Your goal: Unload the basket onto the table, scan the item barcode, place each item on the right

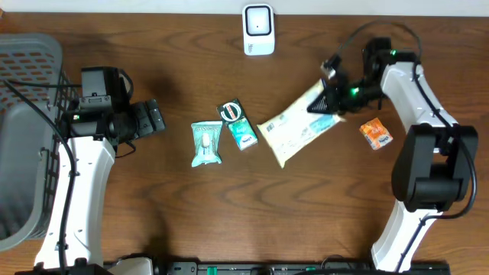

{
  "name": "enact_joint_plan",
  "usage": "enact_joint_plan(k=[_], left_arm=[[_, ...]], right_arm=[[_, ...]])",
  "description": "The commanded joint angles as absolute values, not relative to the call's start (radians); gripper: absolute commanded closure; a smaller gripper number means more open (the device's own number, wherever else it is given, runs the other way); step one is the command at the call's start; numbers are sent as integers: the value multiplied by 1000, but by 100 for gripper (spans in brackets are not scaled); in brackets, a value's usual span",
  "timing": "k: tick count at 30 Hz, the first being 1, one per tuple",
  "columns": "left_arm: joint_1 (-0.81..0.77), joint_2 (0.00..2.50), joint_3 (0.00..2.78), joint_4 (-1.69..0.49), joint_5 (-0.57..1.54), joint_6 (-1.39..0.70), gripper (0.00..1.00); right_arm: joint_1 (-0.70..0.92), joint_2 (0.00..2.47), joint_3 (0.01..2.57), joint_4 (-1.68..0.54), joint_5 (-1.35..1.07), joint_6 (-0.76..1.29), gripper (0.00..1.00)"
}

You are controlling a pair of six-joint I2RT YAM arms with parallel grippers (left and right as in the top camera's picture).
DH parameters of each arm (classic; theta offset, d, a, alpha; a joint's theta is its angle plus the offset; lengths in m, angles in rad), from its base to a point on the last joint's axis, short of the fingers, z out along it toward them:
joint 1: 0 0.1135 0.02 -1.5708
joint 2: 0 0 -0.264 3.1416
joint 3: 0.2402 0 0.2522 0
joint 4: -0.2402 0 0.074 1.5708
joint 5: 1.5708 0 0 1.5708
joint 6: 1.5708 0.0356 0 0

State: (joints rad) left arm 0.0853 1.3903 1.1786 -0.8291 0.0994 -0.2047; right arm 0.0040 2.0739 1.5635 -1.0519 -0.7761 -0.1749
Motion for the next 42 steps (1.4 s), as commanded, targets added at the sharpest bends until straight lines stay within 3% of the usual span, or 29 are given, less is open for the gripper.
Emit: enact_joint_plan(k=[1, 13, 14, 16, 17, 21, 34, 37, 42], left_arm=[[89, 1393, 1188, -830, 97, -192, 2], [88, 1393, 1188, -745, 186, -328, 2], [88, 1393, 1188, -728, 204, -327, 7], [87, 1395, 1187, -731, 276, -327, 43], [81, 1400, 1185, -741, 329, -328, 93], [15, 1431, 1137, -746, 442, -360, 93], [-372, 1543, 1026, -463, 426, -583, 93], [-412, 1610, 1027, -415, 427, -628, 93], [-450, 1679, 1027, -301, 456, -651, 93]], right_arm=[[6, 2080, 1462, -988, -668, 5, 99], [5, 2080, 1387, -926, -484, 120, 99], [6, 2080, 1387, -926, -484, 120, 99], [6, 2080, 1387, -927, -484, 119, 99], [6, 2080, 1387, -927, -484, 119, 99], [6, 2080, 1387, -927, -484, 119, 99], [34, 2080, 1387, -925, -484, 119, 98], [41, 2080, 1387, -924, -484, 119, 83], [42, 2080, 1387, -924, -484, 118, 68]])
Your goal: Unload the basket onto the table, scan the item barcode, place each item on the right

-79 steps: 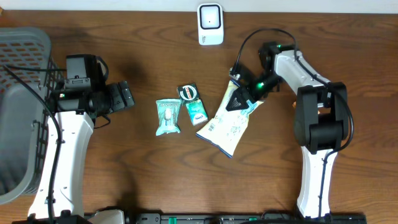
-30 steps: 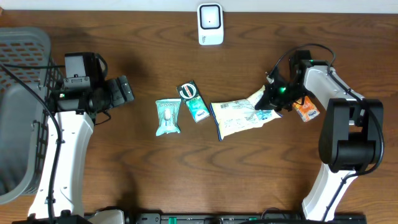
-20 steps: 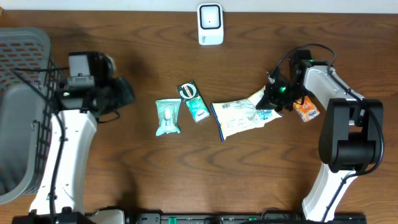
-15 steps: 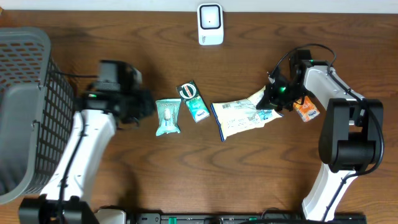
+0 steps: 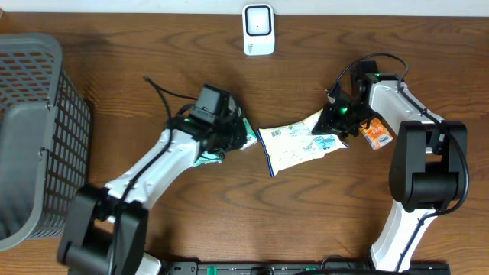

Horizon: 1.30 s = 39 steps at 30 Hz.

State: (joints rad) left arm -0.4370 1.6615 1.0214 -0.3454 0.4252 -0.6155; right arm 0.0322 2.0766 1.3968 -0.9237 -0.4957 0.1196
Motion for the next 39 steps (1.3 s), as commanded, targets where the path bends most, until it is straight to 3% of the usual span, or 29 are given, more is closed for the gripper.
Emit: enact_joint_plan(k=[1, 4, 7, 24, 39], left_arm=[[-450, 1679, 1027, -275, 479, -653, 93], [-456, 1679, 1027, -221, 562, -654, 93], [-486, 1686, 1026, -222, 562, -654, 93], [-536, 1925, 1026, -139, 543, -736, 93], [-532, 1737, 1027, -144, 619, -633, 93]], right_arm=[[42, 2080, 1387, -924, -484, 118, 66], [42, 2080, 1387, -923, -484, 118, 54], [42, 2080, 1387, -920, -484, 118, 48], [45, 2080, 1387, -920, -484, 115, 44], [47, 2080, 1387, -916, -477, 115, 42]])
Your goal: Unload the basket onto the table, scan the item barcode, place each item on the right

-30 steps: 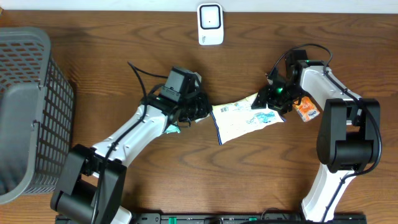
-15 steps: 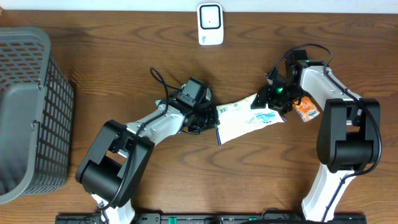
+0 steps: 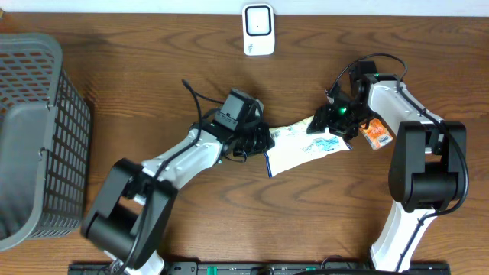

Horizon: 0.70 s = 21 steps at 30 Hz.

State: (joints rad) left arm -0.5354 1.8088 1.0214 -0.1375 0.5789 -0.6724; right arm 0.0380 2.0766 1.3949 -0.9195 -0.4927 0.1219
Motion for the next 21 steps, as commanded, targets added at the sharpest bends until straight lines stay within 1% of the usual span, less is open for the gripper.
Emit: enact_joint_plan(k=[1, 7, 10, 16, 17, 19, 21], left_arm=[[-537, 1738, 1026, -143, 638, -633, 93], [-568, 1840, 1026, -120, 629, -682, 93], [-568, 1895, 1026, -126, 580, -706, 93], [-579, 1992, 1026, -118, 556, -746, 93], [-579, 2003, 1026, -113, 557, -758, 93], [-579, 2022, 1026, -106, 557, -774, 93], [-579, 2023, 1026, -104, 557, -773, 93]], right_arm=[[47, 2080, 1387, -915, -477, 115, 42], [47, 2080, 1387, -918, -477, 115, 42], [47, 2080, 1387, -920, -477, 115, 42], [48, 2080, 1386, -925, -477, 109, 42], [49, 2080, 1386, -929, -481, 95, 41], [52, 2080, 1385, -945, -508, 41, 35], [56, 2080, 1375, -941, -589, -15, 32]])
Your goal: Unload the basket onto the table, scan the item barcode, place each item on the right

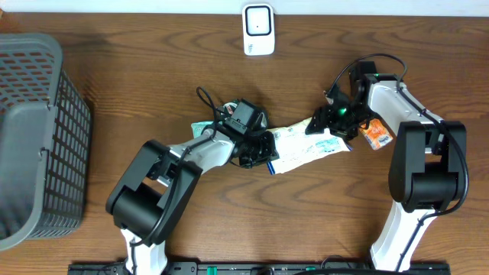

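A white and yellow pouch (306,147) with printed text stretches across the table's middle between both arms. My right gripper (324,124) is shut on its right end. My left gripper (267,150) sits over the pouch's upper left corner, and its fingers are hidden under the wrist, so I cannot tell whether they grip. The white barcode scanner (258,29) stands at the far edge, behind and to the left of the pouch.
An orange packet (376,134) lies just right of my right gripper. Teal packets (202,126) are mostly hidden under my left arm. A grey mesh basket (38,130) fills the table's left side.
My left gripper has shifted slightly right and down onto the pouch's left corner, and the arm has stretched flatter. The right gripper and the pouch's right end have hardly moved.
At first my left arm rested near the basket while my right gripper held the pouch's upper right end. Then the pouch lay turned flatter and the left gripper was over the teal packets. After that it reached the pouch's left end, where it sits now.
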{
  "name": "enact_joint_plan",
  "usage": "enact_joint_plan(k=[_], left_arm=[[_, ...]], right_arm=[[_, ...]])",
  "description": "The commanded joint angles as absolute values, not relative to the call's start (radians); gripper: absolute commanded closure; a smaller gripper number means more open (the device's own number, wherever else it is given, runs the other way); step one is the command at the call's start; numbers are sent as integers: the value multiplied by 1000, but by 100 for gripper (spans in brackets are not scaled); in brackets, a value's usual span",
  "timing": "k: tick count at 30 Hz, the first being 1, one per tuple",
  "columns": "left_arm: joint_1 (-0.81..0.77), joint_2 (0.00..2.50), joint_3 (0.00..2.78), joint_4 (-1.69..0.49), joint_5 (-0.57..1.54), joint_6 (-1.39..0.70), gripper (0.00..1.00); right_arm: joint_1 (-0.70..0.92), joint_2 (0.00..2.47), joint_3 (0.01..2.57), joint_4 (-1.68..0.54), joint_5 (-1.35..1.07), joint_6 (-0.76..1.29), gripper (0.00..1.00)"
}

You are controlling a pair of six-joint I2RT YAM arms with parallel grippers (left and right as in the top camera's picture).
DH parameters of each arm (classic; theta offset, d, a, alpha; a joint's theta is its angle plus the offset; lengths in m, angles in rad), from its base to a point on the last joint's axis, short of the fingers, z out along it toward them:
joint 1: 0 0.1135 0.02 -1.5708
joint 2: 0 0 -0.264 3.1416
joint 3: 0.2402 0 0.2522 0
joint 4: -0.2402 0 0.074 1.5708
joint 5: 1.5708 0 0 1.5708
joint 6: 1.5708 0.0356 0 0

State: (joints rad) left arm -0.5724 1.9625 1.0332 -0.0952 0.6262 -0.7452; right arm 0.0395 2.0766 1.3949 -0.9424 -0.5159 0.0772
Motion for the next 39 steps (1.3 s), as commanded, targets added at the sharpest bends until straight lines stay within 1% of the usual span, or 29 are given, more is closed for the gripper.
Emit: enact_joint_plan(k=[1, 2, 4, 8, 9, 11, 12, 14, 17, 18, 20, 22, 26, 31, 34, 35, 37, 38, 39], left_arm=[[-579, 2023, 1026, -101, 558, -773, 92], [-579, 2023, 1026, -99, 558, -773, 93], [-579, 2023, 1026, -99, 558, -773, 93], [-579, 2023, 1026, -99, 558, -773, 92], [-579, 2023, 1026, -99, 558, -773, 93], [-579, 2023, 1026, -99, 558, -772, 93], [-579, 2023, 1026, -99, 558, -772, 93], [-579, 2023, 1026, -99, 558, -772, 92], [-579, 2023, 1026, -99, 558, -772, 93], [-579, 2023, 1026, -99, 558, -772, 93], [-579, 2023, 1026, -99, 558, -772, 93], [-579, 2022, 1026, -99, 558, -772, 93], [-579, 1986, 1027, -104, 565, -735, 93], [-537, 1783, 1027, -188, 565, -649, 93], [-469, 1632, 1027, -274, 564, -612, 93], [-419, 1557, 1027, -318, 564, -596, 93], [-365, 1490, 1027, -356, 564, -576, 93], [-302, 1429, 1027, -384, 563, -554, 93], [-273, 1404, 1027, -394, 560, -539, 92]], right_arm=[[57, 2080, 1369, -935, -624, -35, 31], [61, 2080, 1351, -916, -680, -59, 29], [67, 2080, 1324, -888, -715, -66, 27], [80, 2080, 1241, -797, -804, -69, 27], [86, 2080, 1216, -769, -829, -69, 29], [102, 2080, 1184, -733, -849, -68, 36], [107, 2080, 1180, -729, -849, -68, 38], [126, 2080, 1172, -726, -842, -69, 52], [134, 2080, 1172, -723, -840, -69, 77], [126, 2080, 1172, -722, -840, -69, 83], [115, 2080, 1172, -722, -840, -68, 90], [103, 2080, 1172, -722, -841, -68, 99], [81, 2079, 1177, -730, -846, -68, 99], [76, 2070, 1208, -785, -875, -70, 99], [72, 2046, 1231, -829, -938, -130, 99], [68, 2031, 1235, -833, -974, -139, 99], [60, 2009, 1235, -830, -1010, -141, 99], [50, 1978, 1235, -829, -1036, -141, 99], [45, 1965, 1235, -830, -1050, -146, 99]])
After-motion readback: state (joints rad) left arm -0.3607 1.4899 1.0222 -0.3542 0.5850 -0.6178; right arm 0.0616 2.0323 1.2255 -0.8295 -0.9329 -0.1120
